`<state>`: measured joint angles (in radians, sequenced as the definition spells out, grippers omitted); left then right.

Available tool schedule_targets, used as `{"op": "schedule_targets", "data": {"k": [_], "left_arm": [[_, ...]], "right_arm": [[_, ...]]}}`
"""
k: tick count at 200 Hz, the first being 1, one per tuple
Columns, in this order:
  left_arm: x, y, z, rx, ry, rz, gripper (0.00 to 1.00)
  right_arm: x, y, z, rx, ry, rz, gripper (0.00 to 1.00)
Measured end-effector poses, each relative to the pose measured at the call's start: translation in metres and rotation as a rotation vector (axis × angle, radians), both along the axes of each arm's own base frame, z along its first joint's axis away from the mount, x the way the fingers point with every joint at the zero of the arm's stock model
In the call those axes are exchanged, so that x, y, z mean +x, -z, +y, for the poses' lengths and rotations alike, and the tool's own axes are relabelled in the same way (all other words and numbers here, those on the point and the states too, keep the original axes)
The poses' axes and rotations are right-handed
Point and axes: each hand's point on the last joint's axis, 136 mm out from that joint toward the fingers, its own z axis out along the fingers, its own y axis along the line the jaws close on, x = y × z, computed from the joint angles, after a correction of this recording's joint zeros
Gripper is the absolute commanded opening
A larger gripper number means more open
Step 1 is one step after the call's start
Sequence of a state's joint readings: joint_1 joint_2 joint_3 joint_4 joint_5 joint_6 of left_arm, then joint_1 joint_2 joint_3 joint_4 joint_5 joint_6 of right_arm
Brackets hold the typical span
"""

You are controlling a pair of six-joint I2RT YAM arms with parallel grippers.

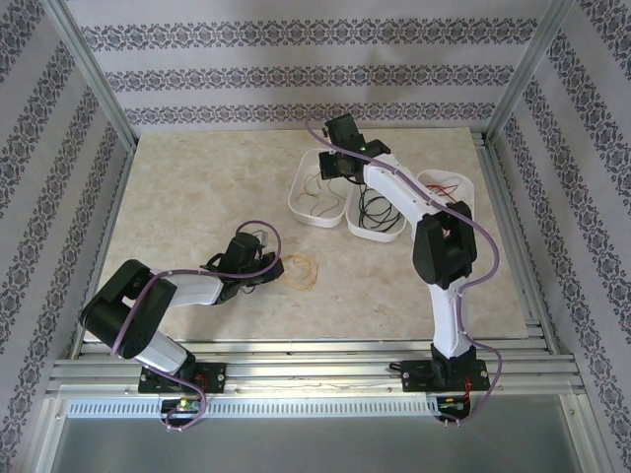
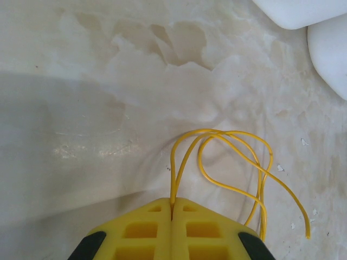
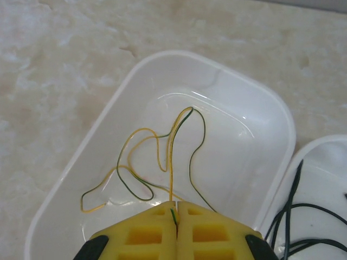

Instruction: Untangle the cables

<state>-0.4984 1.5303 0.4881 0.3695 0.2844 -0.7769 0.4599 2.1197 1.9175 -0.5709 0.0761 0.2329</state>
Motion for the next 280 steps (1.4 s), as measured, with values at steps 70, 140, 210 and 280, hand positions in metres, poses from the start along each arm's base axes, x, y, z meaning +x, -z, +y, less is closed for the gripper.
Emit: {"op": "schedule_targets", "data": {"k": [70, 140, 210, 280], "left_arm": [[-0.002, 0.000, 0.001, 0.001, -0.001, 0.002, 0.00], [-0.003, -0.001, 0.002, 0.001, -0.001, 0.002, 0.00], [-0.003, -0.001, 0.002, 0.003, -0.001, 0.004, 0.00], [-0.002, -0.006, 0.003, 0.002, -0.007, -0.016, 0.00]], "right_arm": [[0.004, 0.061, -0.001, -0.030, 0.016, 0.145, 0.00], [-0.008, 0.081, 0.000, -0.031, 0.000, 0.220, 0.28], [-0.034, 0.052, -0.002, 0.012, -0.029, 0.216, 0.34], [-0.066, -0.024, -0.016, 0.103, -0.030, 0.065, 0.64]]}}
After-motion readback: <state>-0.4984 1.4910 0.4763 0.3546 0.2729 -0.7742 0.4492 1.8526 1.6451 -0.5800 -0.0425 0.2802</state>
